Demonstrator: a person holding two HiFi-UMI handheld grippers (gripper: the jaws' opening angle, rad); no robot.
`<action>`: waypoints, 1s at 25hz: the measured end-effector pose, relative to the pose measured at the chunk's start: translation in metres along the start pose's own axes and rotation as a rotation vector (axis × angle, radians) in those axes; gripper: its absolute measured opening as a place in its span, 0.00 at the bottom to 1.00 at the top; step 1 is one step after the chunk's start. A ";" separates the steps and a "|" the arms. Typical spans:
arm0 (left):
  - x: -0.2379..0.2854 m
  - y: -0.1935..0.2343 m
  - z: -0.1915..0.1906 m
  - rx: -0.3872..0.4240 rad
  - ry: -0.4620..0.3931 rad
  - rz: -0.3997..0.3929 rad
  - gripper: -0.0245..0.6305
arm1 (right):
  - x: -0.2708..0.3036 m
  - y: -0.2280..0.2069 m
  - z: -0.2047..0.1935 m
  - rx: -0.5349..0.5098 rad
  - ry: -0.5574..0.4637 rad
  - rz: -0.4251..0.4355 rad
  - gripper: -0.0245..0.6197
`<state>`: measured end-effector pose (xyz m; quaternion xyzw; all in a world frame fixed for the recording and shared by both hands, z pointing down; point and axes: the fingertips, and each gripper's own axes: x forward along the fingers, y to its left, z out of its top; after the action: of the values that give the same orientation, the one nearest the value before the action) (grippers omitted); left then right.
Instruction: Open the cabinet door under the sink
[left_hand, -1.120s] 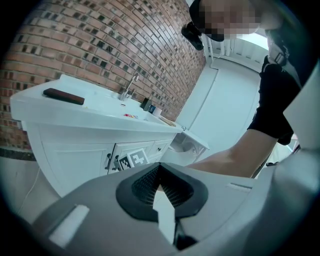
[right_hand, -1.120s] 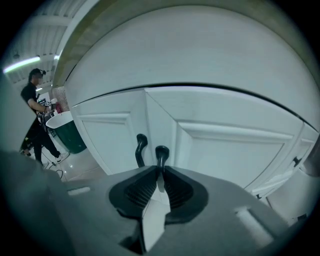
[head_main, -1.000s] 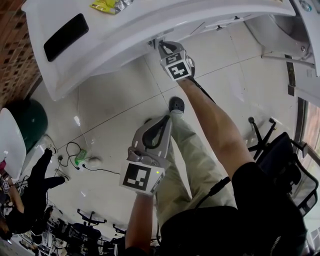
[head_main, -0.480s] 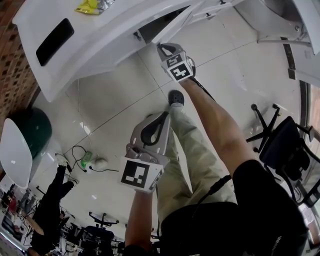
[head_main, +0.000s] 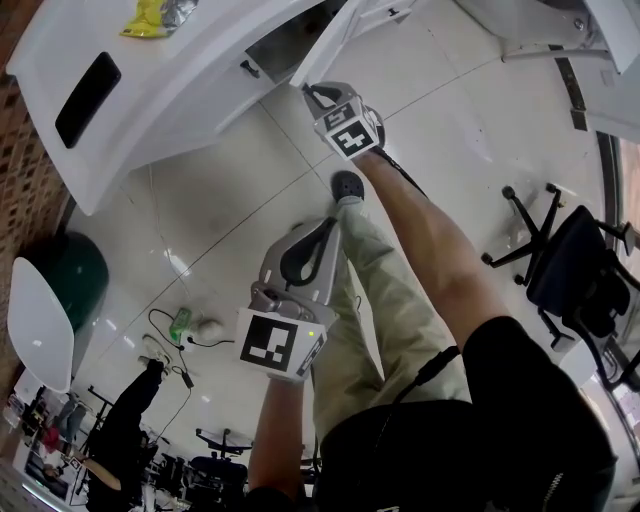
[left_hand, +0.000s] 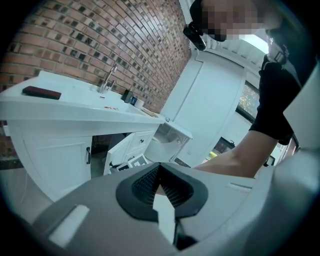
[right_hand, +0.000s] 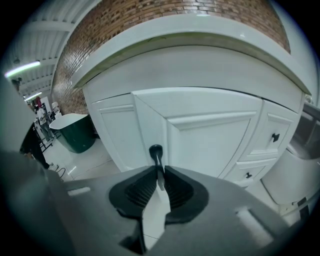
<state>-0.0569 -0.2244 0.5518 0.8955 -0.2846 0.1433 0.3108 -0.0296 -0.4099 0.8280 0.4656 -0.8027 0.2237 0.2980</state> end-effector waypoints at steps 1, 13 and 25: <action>0.000 -0.001 0.000 0.004 0.004 -0.005 0.06 | -0.001 0.000 -0.001 0.005 0.002 -0.002 0.09; 0.008 -0.006 0.005 0.041 0.036 -0.046 0.06 | -0.019 -0.007 -0.016 0.052 0.009 -0.015 0.09; 0.021 -0.033 -0.001 0.086 0.088 -0.113 0.06 | -0.034 -0.015 -0.028 0.092 0.008 -0.019 0.09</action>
<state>-0.0208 -0.2111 0.5463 0.9155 -0.2133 0.1766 0.2918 0.0040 -0.3781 0.8257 0.4857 -0.7859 0.2591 0.2816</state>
